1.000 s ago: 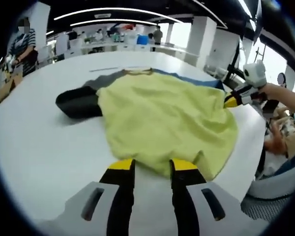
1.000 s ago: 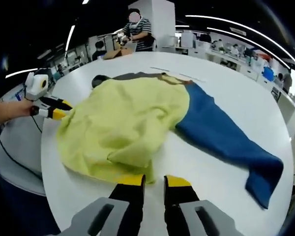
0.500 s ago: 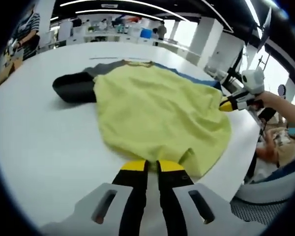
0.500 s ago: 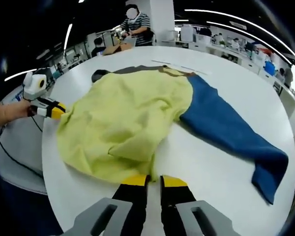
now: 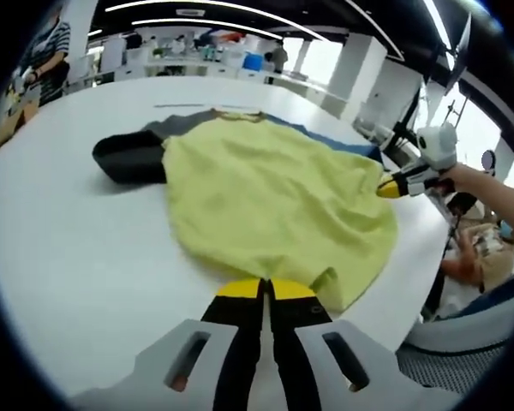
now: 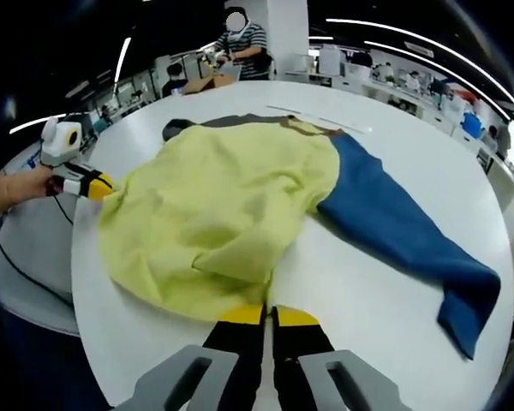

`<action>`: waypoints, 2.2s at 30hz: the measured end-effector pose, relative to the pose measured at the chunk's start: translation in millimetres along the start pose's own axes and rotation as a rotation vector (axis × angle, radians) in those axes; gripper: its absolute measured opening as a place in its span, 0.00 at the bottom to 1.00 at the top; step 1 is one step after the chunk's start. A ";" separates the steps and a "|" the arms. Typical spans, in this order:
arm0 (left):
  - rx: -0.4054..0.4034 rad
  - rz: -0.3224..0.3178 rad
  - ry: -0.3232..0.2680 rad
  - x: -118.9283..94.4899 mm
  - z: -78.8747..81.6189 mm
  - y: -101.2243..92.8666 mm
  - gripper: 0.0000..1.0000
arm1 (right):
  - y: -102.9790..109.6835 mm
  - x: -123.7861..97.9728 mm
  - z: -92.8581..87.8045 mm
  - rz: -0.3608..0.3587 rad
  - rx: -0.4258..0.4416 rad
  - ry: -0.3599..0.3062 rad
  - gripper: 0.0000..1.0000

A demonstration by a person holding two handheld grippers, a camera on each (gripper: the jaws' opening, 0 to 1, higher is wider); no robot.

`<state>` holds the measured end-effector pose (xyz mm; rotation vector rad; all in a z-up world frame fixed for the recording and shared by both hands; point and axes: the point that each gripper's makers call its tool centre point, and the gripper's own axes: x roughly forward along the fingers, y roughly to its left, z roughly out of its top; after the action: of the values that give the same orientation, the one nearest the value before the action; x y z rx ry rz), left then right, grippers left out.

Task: Fold the garment on the visible template until the final outline fits inside the template.

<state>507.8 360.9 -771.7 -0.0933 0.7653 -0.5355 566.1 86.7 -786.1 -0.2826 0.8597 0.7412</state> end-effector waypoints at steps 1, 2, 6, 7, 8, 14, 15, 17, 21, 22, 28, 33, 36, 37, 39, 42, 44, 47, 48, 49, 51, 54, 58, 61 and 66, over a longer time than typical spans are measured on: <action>0.000 0.000 0.000 -1.5 0.5 -0.2 0.00 | -0.1 -1.0 -0.3 -0.001 0.000 0.000 0.00; 0.002 0.001 -0.002 -3.3 1.4 -0.3 0.00 | 0.0 -2.2 -0.5 -0.002 0.003 0.000 0.00; 0.026 -0.009 -0.032 -12.2 7.8 -0.9 0.00 | 2.1 -10.1 0.1 -0.001 0.018 -0.014 0.00; 0.043 -0.011 -0.049 -15.0 10.3 -0.8 0.00 | 3.1 -12.6 0.4 0.000 0.022 -0.019 0.00; 0.045 -0.012 -0.049 -15.9 10.2 -0.9 0.00 | 3.8 -14.1 0.2 0.001 0.024 -0.020 0.00; 0.044 -0.001 -0.027 -27.6 8.5 6.3 0.00 | 8.5 -25.8 -3.3 -0.007 0.028 -0.024 0.00; 0.037 -0.004 -0.034 -29.5 9.7 6.5 0.00 | 9.3 -27.7 -4.1 -0.010 0.029 -0.024 0.00; 0.010 -0.017 -0.047 -32.9 11.0 7.2 0.00 | 11.1 -31.7 -6.5 -0.015 0.035 -0.025 0.00; 0.014 -0.012 -0.052 -38.3 11.2 10.5 0.00 | 17.6 -40.0 -9.5 -0.019 0.064 -0.036 0.00; 0.014 -0.011 -0.050 -39.8 10.8 11.5 0.00 | 19.8 -42.5 -10.3 -0.020 0.068 -0.038 0.00; 0.034 -0.010 -0.037 -48.5 8.2 13.1 0.00 | 35.6 -55.6 -14.5 -0.021 0.110 -0.052 0.00; 0.036 -0.006 -0.031 -56.9 5.6 18.4 0.00 | 50.5 -65.2 -19.3 -0.023 0.163 -0.065 0.00; 0.033 0.005 -0.022 -59.7 2.6 23.4 0.00 | 58.6 -70.4 -18.6 -0.003 0.230 -0.099 0.00; 0.036 0.011 -0.018 -60.4 1.4 25.0 0.00 | 60.4 -72.7 -19.3 0.000 0.240 -0.106 0.00; 0.034 0.013 -0.017 -62.8 -0.5 27.4 0.00 | 63.6 -75.0 -22.2 0.002 0.243 -0.105 0.00; 0.032 0.017 -0.009 -64.7 -4.5 29.7 0.00 | 69.4 -76.6 -27.8 0.005 0.240 -0.088 0.00; 0.029 0.021 0.003 -65.0 -8.2 32.9 0.00 | 74.8 -77.5 -34.7 0.014 0.245 -0.065 0.00; 0.026 0.025 0.017 -66.6 -14.3 35.7 0.00 | 85.1 -77.1 -43.6 0.031 0.253 -0.044 0.00; 0.028 0.026 0.023 -66.9 -15.9 36.4 0.00 | 87.9 -76.8 -45.2 0.035 0.254 -0.040 0.00; 0.032 0.033 0.033 -67.5 -19.0 38.7 0.00 | 90.9 -76.1 -47.4 0.040 0.255 -0.034 0.00; 0.039 0.039 0.050 -68.0 -23.7 41.9 0.00 | 98.0 -72.8 -54.7 0.050 0.249 -0.014 0.00; 0.035 0.048 0.079 -68.2 -32.2 46.4 0.00 | 101.6 -69.1 -63.3 0.045 0.233 0.015 0.00; 0.047 0.051 0.115 -68.7 -41.6 46.5 0.00 | 101.2 -67.4 -77.5 0.016 0.202 0.064 0.00; 0.072 0.060 0.150 -69.6 -48.7 44.8 0.00 | 104.1 -66.9 -83.4 0.022 0.199 0.080 0.00; 0.040 0.067 0.164 -70.1 -51.7 45.9 0.00 | 103.5 -66.5 -87.2 0.014 0.204 0.094 0.00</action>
<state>450.5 440.8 -777.1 0.0138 0.9135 -0.4984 415.3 85.5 -783.9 -0.1308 1.0191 0.6515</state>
